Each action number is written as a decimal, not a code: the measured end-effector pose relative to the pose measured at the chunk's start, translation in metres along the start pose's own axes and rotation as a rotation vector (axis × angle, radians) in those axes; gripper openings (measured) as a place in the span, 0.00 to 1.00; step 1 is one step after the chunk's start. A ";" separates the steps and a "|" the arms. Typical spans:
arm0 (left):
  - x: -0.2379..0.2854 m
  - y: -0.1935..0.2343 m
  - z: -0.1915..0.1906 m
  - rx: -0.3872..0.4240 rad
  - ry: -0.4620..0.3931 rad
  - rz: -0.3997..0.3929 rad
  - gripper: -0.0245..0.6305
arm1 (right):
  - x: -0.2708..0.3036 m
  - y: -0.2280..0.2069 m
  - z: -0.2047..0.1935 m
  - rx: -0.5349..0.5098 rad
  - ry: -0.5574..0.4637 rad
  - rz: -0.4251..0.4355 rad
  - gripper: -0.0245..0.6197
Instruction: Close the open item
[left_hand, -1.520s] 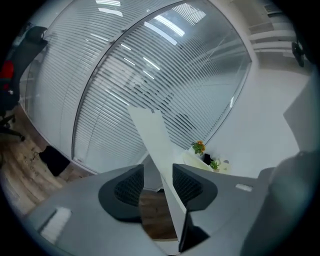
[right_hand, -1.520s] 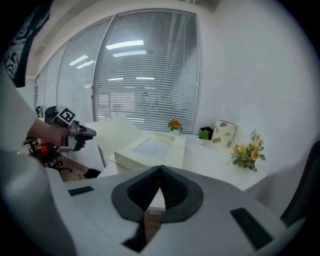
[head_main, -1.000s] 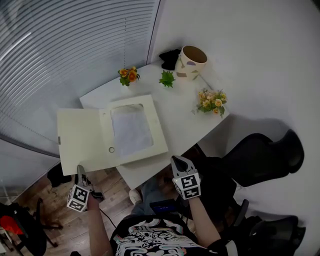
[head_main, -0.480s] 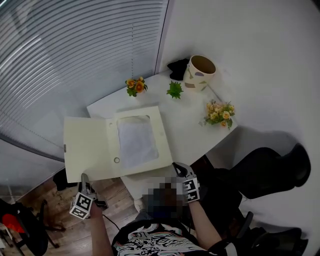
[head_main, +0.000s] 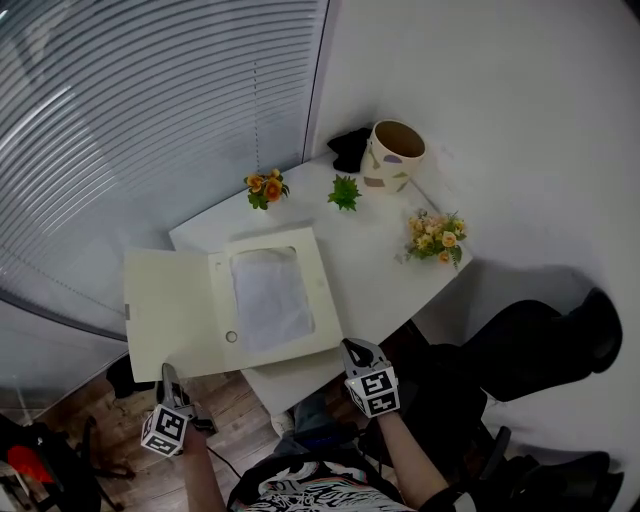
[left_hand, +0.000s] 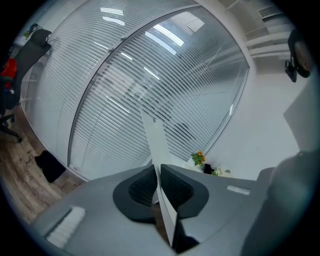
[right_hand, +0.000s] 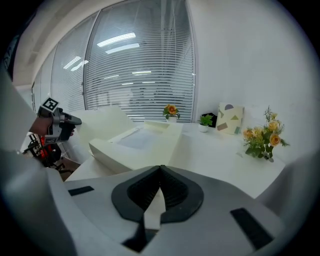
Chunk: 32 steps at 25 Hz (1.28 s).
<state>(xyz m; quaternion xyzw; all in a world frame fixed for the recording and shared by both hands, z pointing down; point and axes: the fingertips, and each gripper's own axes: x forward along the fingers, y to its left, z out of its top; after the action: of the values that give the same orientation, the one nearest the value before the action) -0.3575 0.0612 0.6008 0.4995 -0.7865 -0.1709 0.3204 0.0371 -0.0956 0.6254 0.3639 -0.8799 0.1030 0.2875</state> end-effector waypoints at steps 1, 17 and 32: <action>0.001 -0.003 0.002 0.007 -0.004 -0.010 0.07 | 0.001 0.000 0.001 0.000 0.001 0.003 0.04; 0.000 -0.053 0.019 0.133 -0.024 -0.147 0.04 | 0.003 0.005 0.004 -0.015 -0.005 -0.024 0.04; -0.002 -0.111 0.018 0.338 -0.017 -0.274 0.04 | 0.003 0.006 0.002 -0.025 0.010 -0.018 0.04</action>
<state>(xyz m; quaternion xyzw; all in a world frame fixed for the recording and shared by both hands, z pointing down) -0.2934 0.0127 0.5215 0.6467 -0.7316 -0.0829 0.1992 0.0301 -0.0939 0.6262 0.3675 -0.8764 0.0916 0.2974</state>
